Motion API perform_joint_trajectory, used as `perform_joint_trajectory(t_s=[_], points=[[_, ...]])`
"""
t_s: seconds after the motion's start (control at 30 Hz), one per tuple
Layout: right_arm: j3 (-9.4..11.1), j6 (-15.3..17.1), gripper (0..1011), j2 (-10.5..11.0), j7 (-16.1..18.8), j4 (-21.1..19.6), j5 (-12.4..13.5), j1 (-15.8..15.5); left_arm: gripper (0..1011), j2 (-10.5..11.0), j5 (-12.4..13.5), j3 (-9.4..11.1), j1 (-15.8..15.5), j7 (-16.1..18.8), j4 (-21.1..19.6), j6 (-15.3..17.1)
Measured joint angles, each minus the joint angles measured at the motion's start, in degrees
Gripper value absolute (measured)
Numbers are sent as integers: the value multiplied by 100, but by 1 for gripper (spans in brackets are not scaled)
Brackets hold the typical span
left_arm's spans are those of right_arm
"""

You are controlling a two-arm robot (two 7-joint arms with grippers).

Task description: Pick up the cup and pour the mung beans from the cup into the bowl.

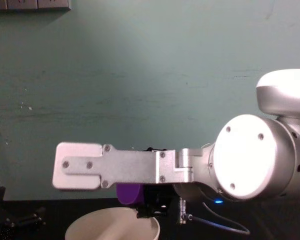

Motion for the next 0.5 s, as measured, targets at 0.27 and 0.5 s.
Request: perform_joint_trajectory(t_s=[0.27, 0.5], points=[[-229, 143, 724, -16, 93, -24, -513, 50, 1000, 0, 0, 0, 0, 0, 0, 0], [-379, 202, 724, -37, 200, -7, -877, 92, 1000, 0, 0, 0, 0, 0, 0, 0]])
